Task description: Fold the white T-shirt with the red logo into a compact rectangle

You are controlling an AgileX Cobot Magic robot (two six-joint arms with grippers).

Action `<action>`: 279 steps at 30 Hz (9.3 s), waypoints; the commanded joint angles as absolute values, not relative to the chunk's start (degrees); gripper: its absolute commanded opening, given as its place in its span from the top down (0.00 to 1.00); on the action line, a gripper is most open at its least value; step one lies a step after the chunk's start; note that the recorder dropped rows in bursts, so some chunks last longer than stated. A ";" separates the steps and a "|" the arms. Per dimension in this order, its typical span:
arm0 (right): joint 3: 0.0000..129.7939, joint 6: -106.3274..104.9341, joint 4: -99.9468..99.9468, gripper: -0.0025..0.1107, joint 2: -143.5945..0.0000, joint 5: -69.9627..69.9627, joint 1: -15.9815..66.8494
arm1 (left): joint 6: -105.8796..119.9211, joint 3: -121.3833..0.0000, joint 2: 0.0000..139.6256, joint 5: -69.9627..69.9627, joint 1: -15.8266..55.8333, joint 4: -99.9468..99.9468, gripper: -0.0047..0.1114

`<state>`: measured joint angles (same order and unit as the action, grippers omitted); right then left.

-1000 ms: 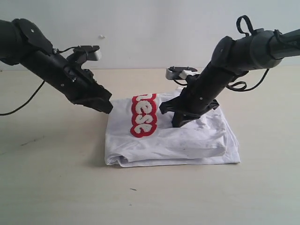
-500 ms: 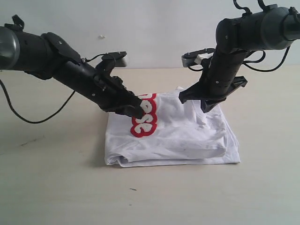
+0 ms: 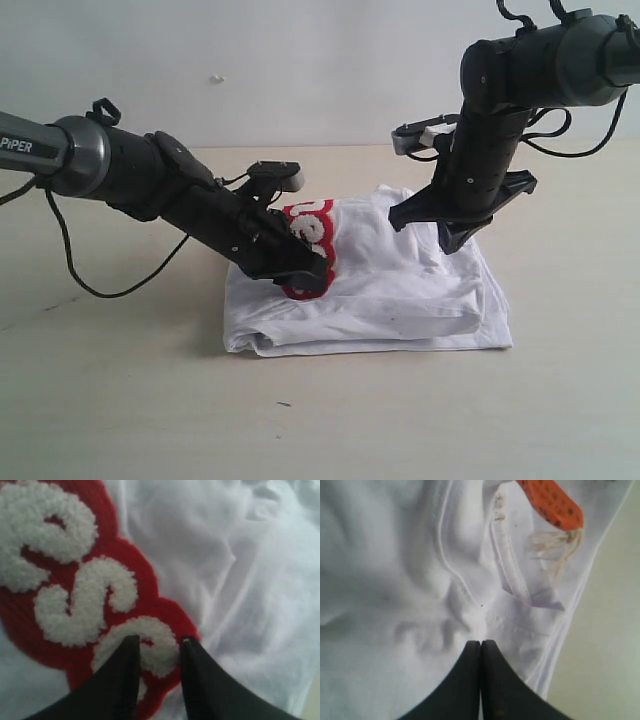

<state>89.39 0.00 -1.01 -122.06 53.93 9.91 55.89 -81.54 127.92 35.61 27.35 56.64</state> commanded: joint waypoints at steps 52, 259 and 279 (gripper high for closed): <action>70.76 18.25 -20.54 0.98 -94.95 32.57 9.95 | 55.47 -63.55 87.99 13.85 18.45 49.90 0.96; 43.31 17.75 -11.01 0.98 -60.80 18.19 9.95 | 2.59 0.00 0.00 20.62 -1.95 -2.11 0.96; 34.59 21.76 -19.92 0.98 -47.72 17.12 3.44 | 2.74 0.00 0.00 20.62 -1.95 -2.11 0.96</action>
<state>37.96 20.30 -19.49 -51.39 19.82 5.72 2.56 -0.12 0.37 20.94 -1.79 -2.55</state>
